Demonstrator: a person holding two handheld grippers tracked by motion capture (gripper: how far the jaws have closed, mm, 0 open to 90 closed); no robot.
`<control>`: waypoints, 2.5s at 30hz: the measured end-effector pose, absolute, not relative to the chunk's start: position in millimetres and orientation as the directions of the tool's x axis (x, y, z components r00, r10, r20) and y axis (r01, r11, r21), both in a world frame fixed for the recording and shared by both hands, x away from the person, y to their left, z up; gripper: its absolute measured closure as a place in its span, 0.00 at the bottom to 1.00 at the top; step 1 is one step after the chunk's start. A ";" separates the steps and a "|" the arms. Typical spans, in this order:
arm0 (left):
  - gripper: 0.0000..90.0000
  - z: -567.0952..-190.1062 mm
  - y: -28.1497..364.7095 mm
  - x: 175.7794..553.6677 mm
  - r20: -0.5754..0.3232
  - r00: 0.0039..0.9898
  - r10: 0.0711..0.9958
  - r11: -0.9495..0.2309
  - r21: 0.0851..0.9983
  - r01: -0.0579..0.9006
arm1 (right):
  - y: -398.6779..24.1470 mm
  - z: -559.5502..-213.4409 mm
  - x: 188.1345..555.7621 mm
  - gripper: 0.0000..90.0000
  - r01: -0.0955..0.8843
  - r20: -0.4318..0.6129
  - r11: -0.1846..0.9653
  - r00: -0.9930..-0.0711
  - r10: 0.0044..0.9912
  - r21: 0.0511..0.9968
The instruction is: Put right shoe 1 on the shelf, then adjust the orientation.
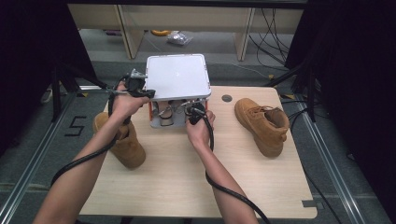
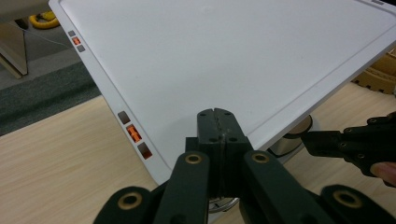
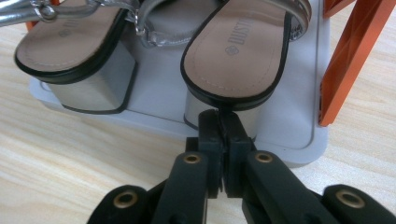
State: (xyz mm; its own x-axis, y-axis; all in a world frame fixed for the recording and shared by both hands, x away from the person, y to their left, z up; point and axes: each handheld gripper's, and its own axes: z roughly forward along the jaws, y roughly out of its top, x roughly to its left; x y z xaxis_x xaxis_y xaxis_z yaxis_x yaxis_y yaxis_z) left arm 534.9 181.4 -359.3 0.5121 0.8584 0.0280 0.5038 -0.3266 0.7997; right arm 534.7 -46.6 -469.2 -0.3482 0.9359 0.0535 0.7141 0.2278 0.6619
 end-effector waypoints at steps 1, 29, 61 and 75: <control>1.00 -360.0 180.0 534.9 0.016 0.504 0.864 -0.308 0.808 0.502 | -46.4 -469.1 534.4 0.99 0.720 0.069 0.212 -0.340 0.938 0.661; 0.90 -347.2 183.3 527.1 -0.042 0.501 0.864 -0.248 0.832 0.496 | -87.6 -446.5 498.6 0.54 0.666 0.086 0.229 -0.404 0.911 0.710; 0.55 -346.0 251.2 419.3 -0.118 0.382 0.917 -0.120 0.831 0.543 | -168.1 -454.1 439.0 0.51 0.699 0.116 0.224 -0.402 0.908 0.679; 0.51 -361.1 277.6 374.0 -0.116 0.326 0.938 -0.102 0.808 0.581 | -189.5 -466.8 418.1 0.50 0.728 0.134 0.174 -0.345 0.929 0.663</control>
